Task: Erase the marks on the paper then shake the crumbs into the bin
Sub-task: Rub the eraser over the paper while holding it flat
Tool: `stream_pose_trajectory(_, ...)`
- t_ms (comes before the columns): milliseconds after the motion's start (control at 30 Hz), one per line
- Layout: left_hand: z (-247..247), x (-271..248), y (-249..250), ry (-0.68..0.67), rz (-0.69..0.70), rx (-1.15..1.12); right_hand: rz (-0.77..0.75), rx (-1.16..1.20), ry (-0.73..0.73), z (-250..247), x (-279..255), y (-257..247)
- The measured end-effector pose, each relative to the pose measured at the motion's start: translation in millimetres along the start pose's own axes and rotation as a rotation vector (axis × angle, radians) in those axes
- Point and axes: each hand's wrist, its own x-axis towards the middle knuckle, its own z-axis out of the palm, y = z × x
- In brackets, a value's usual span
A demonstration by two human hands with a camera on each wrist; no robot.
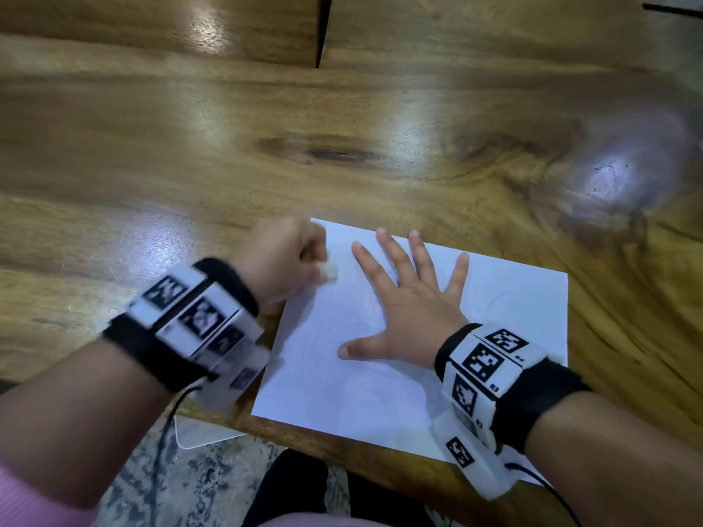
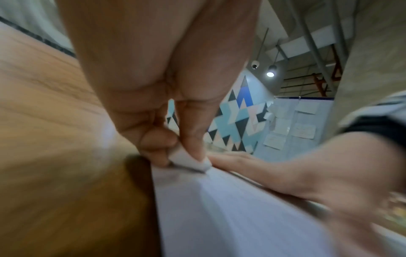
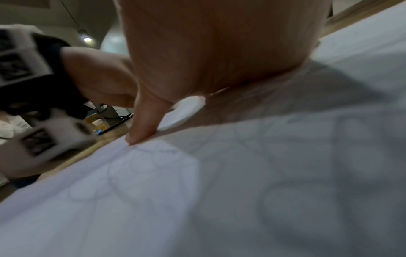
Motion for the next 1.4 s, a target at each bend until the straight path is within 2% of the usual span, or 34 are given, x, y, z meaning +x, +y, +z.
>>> stream_pose_trajectory(67, -2.5, 14.5, 9.6, 0.127, -0.021, -0.008, 0.001, -0.001, 0.002, 0.2, 0.5, 0.2)
stream_pose_trajectory(100, -1.4, 15.1, 10.2, 0.139, -0.025, -0.003, 0.001, 0.000, 0.002, 0.3, 0.3, 0.4)
stream_pose_trajectory(133, 0.6, 9.6, 7.2, 0.109, -0.015, 0.015, 0.001, 0.001, 0.002, -0.1, 0.5, 0.1)
stream_pose_trajectory(233, 8.3, -25.3, -2.7, -0.142, 0.016, 0.052, -0.005, -0.001, 0.002, 0.2, 0.1, 0.0)
stream_pose_trajectory(267, 10.0, -29.1, -4.6, -0.182, 0.009, 0.030, -0.007, 0.000, 0.004, 0.4, -0.3, 0.3)
stream_pose_trajectory(300, 10.1, -26.0, -4.1, -0.167, 0.005, 0.014, -0.009, 0.001, 0.007, 0.4, -0.5, 0.6)
stream_pose_trajectory(433, 4.3, 6.9, 12.0, 0.044, -0.015, 0.019, -0.009, 0.010, 0.009, 0.1, -0.4, -0.1)
stream_pose_trajectory(567, 15.2, 5.3, 11.4, 0.133, -0.056, 0.035, -0.025, 0.031, 0.022, -1.8, -1.2, 2.0)
stream_pose_trajectory(767, 8.2, 11.1, 12.8, 0.074, -0.023, 0.058, -0.045, 0.124, 0.073, -5.8, -2.7, 10.4)
stream_pose_trajectory(967, 6.8, 24.3, 28.2, 0.137, 0.005, 0.057, -0.036, 0.133, 0.074, -7.2, -4.0, 8.4)
stream_pose_trajectory(1033, 13.7, 2.1, 23.9, 0.084, 0.055, 0.094, -0.035, 0.118, 0.063, -6.8, -3.7, 8.0)
stream_pose_trajectory(1133, 22.0, -21.3, 17.3, -0.028, 0.057, 0.019, -0.044, 0.128, 0.057, -5.0, -3.9, 9.5)
stream_pose_trajectory(1267, 12.3, 16.5, 25.5, 0.134, 0.018, -0.023, -0.047, 0.134, 0.061, -5.5, -2.7, 10.1)
stream_pose_trajectory(1333, 12.4, 24.8, 31.6, 0.152, 0.041, 0.028, -0.043, 0.131, 0.058, -6.6, -2.5, 9.9)
stream_pose_trajectory(1400, 17.3, 7.5, 27.8, 0.114, 0.064, 0.075, -0.044, 0.129, 0.048, -7.3, -2.8, 9.0)
